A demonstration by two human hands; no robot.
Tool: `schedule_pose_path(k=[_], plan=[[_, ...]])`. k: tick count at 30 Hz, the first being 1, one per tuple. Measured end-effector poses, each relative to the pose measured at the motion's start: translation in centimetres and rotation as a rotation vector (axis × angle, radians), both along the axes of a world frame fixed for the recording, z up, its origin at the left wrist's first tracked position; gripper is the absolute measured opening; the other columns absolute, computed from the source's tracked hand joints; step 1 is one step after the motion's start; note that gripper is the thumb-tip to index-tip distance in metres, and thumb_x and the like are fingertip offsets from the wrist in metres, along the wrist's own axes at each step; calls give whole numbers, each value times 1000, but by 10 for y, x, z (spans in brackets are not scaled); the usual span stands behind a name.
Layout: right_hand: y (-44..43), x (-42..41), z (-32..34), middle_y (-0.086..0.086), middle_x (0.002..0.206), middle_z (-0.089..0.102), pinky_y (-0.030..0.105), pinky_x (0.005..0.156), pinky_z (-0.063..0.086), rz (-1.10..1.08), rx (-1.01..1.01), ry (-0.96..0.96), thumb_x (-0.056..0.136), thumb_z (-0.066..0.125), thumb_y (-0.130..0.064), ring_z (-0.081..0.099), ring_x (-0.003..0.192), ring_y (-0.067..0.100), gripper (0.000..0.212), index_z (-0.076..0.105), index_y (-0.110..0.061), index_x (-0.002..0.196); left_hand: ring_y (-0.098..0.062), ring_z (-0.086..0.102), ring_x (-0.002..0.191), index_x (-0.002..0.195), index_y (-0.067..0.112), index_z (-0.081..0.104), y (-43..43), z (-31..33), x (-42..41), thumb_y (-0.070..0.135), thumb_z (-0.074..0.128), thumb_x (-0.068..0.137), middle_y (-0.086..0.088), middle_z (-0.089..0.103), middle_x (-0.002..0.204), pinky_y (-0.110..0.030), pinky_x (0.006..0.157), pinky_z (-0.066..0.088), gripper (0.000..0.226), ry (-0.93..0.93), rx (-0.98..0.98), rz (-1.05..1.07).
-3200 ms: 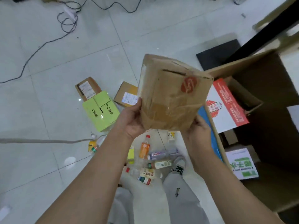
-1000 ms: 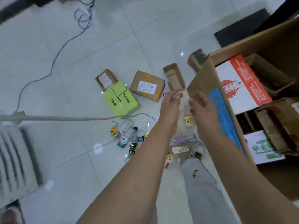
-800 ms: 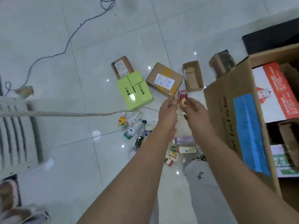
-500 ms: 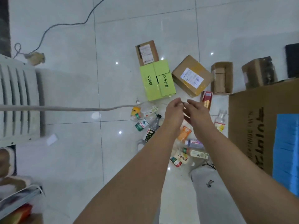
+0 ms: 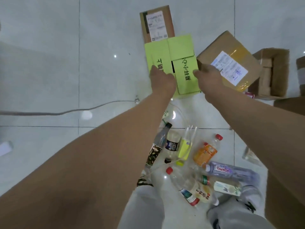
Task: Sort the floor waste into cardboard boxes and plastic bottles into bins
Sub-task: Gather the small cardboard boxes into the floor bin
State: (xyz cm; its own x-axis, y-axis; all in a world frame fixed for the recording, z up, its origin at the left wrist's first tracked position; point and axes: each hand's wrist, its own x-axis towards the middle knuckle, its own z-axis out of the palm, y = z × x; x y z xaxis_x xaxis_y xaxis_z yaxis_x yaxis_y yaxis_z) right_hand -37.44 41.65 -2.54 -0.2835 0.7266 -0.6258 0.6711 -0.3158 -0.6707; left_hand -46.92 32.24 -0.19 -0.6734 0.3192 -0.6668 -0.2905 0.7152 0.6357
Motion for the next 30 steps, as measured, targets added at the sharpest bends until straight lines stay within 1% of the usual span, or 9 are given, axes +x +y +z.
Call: schedule_pose_path(k=[4, 5, 8, 13, 18, 21, 24, 26, 30], plan=[[10, 2, -64, 6, 133, 60, 41, 99, 49, -35, -48, 23, 88, 66, -32, 57, 119, 28, 59, 49, -10, 140, -32, 25, 143, 152, 4, -2, -13, -63, -4, 5, 53, 87, -16, 13, 158, -43, 115, 31, 85, -23, -118, -40], [9, 4, -69, 4, 132, 60, 39, 98, 49, -54, -68, 27, 88, 66, -34, 57, 119, 26, 59, 48, -11, 140, -32, 33, 138, 151, 4, 2, -16, -72, -4, 7, 56, 86, -17, 22, 154, -45, 111, 37, 84, -42, -136, -8], [9, 7, -77, -12, 100, 62, 20, 65, 44, -53, -172, 29, 98, 58, -30, 59, 88, 7, 26, 56, -19, 121, -27, 49, 115, 141, 0, 24, -20, -82, -5, 15, 59, 92, -16, 43, 139, -38, 99, 44, 62, -156, -139, 39], [12, 9, -66, -12, 98, 62, 33, 77, 48, -9, -182, 99, 99, 56, -30, 58, 89, 11, 31, 57, -22, 129, -25, 46, 115, 138, 1, 31, -26, -68, 3, 19, 48, 100, -10, 44, 135, -30, 94, 38, 45, -194, -121, 94], [16, 3, 7, -7, 105, 62, 9, 51, 42, 99, -31, 172, 99, 55, -20, 54, 75, -3, 31, 57, -19, 131, -25, 46, 110, 141, 1, 24, -39, -8, 24, 27, 51, 98, -11, 43, 130, -33, 91, 42, 57, -140, -107, 128], [17, 10, 73, 1, 116, 66, 8, 63, 50, 123, 49, 224, 98, 57, -16, 64, 93, 9, 32, 59, -15, 130, -36, 51, 122, 138, 1, 29, -39, 49, 36, 27, 54, 95, -14, 48, 130, -45, 102, 44, 56, -131, -72, 177], [23, 30, 148, 3, 118, 65, 7, 73, 49, 97, 113, 243, 96, 57, -13, 61, 96, 11, 35, 58, -11, 131, -34, 57, 111, 129, 5, 37, -28, 117, 49, 28, 50, 97, -7, 52, 109, -41, 91, 47, 42, -79, -32, 161], [28, 52, 197, 2, 116, 63, 15, 83, 49, 46, 154, 262, 96, 58, -13, 58, 98, 11, 36, 56, -12, 132, -30, 56, 102, 129, 7, 39, -16, 167, 61, 28, 41, 101, -6, 53, 112, -35, 83, 45, 35, -17, -14, 107], [40, 102, 296, -4, 117, 64, 3, 72, 46, -99, 220, 278, 97, 58, -14, 59, 100, 9, 41, 54, -17, 137, -27, 53, 101, 128, 4, 41, 17, 260, 93, 27, 33, 103, -10, 55, 117, -31, 79, 37, 34, 163, 4, -67]])
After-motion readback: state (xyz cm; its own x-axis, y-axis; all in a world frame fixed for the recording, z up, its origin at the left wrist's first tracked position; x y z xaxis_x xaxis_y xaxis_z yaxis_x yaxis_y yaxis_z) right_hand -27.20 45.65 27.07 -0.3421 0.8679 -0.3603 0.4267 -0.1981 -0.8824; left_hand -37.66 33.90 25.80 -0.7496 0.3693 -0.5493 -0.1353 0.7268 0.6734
